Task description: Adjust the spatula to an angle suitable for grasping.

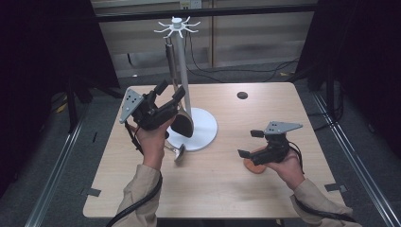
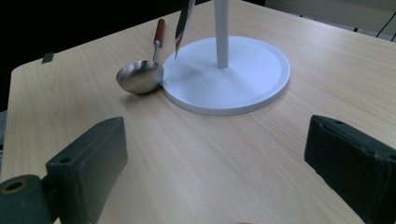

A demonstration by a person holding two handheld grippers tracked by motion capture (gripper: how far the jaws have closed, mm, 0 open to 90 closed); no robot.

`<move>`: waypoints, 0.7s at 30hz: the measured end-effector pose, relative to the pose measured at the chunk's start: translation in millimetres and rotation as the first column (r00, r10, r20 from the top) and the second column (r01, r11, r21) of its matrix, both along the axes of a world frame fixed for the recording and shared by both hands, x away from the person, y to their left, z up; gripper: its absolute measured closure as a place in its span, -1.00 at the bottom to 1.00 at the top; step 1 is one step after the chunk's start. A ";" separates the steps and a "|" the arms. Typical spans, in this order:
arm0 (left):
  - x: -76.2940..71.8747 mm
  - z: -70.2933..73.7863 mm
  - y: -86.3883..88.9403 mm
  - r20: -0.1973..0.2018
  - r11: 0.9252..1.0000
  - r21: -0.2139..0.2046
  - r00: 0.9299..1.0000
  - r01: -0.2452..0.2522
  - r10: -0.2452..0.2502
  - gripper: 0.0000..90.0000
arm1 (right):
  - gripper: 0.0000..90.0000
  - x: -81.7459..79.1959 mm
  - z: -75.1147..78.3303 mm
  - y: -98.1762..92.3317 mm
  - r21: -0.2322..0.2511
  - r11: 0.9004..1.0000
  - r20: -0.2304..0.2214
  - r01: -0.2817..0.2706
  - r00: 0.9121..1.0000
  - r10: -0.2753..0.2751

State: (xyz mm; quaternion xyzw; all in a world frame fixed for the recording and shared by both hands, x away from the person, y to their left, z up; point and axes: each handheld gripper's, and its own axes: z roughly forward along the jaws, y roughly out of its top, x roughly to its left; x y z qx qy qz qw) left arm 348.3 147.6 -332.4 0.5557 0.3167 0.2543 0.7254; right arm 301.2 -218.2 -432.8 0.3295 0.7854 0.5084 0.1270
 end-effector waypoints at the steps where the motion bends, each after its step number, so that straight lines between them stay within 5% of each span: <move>1: -0.3 -3.3 1.0 -0.009 1.000 0.007 1.000 -0.001 0.001 -0.42 | -0.88 0.0 0.0 0.2 0.000 1.000 -0.001 0.000 1.000 0.000; 10: -2.2 -15.4 7.5 -0.044 0.999 0.043 0.999 -0.020 0.022 -0.72 | -0.87 -0.4 0.3 0.7 -0.001 1.000 -0.001 0.000 1.000 0.000; 21: -5.3 -34.3 11.1 -0.105 0.996 0.083 0.993 -0.035 0.044 -0.83 | -0.87 -0.7 0.5 1.4 -0.005 1.000 0.001 -0.002 1.000 0.002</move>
